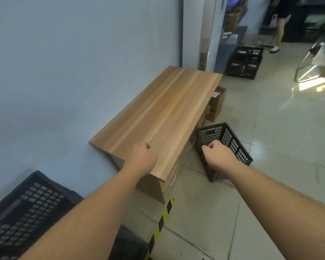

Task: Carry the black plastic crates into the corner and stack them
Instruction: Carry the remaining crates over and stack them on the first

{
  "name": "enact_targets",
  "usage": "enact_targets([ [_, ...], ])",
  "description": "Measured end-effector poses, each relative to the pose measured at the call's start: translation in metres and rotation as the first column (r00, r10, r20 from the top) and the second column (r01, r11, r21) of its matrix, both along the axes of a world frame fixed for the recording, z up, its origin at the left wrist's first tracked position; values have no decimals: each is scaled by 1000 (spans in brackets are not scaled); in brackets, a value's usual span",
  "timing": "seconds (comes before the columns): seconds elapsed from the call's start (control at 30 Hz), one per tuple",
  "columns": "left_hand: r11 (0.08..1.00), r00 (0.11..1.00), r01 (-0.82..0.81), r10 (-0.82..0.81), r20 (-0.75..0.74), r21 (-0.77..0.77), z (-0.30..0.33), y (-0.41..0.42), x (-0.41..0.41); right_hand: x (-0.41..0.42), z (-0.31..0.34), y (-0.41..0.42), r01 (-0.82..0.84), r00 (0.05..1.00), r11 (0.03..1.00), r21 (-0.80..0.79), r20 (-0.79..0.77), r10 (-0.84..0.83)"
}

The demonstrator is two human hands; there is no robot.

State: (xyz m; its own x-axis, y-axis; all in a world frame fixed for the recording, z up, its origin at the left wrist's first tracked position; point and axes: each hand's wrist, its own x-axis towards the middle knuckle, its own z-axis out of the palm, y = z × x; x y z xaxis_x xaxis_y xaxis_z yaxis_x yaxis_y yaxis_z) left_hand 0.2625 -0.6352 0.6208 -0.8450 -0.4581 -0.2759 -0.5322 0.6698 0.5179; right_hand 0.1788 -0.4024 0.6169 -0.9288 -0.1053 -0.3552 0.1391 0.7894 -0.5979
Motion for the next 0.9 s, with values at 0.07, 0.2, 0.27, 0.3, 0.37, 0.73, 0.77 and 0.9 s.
enact_targets([
  [0.07, 998, 998, 59, -59, -1, -2, -1, 44, -24, -14, 4, 45, 66, 998, 998, 5, 11, -66],
  [0.2, 990, 990, 142, -142, 7, 19, -4, 119, -67, -38, 5, 126, 197, 980, 980, -11, 10, -197],
  [0.27, 986, 986, 166, -166, 9, 22, -5, 150, -84, -46, 4, 161, 233, 972, 972, -20, 8, -233],
  [0.3, 985, 985, 174, -174, 14, 21, -6, 163, -92, -49, 5, 176, 246, 969, 969, -28, 12, -246],
  [0.37, 983, 983, 182, -183, 30, 24, -7, 187, -109, -57, 3, 202, 277, 961, 961, -30, 22, -276],
  [0.73, 947, 944, 321, -321, 83, 14, -33, 252, -232, -138, -24, 255, 393, 919, 918, -49, 67, -390],
  [0.77, 945, 941, 326, -326, 90, 24, -36, 254, -245, -151, -25, 257, 400, 915, 915, -44, 64, -397],
  [0.9, 946, 940, 320, -324, 107, 55, -52, 256, -306, -207, -32, 261, 415, 908, 910, -23, 71, -412],
])
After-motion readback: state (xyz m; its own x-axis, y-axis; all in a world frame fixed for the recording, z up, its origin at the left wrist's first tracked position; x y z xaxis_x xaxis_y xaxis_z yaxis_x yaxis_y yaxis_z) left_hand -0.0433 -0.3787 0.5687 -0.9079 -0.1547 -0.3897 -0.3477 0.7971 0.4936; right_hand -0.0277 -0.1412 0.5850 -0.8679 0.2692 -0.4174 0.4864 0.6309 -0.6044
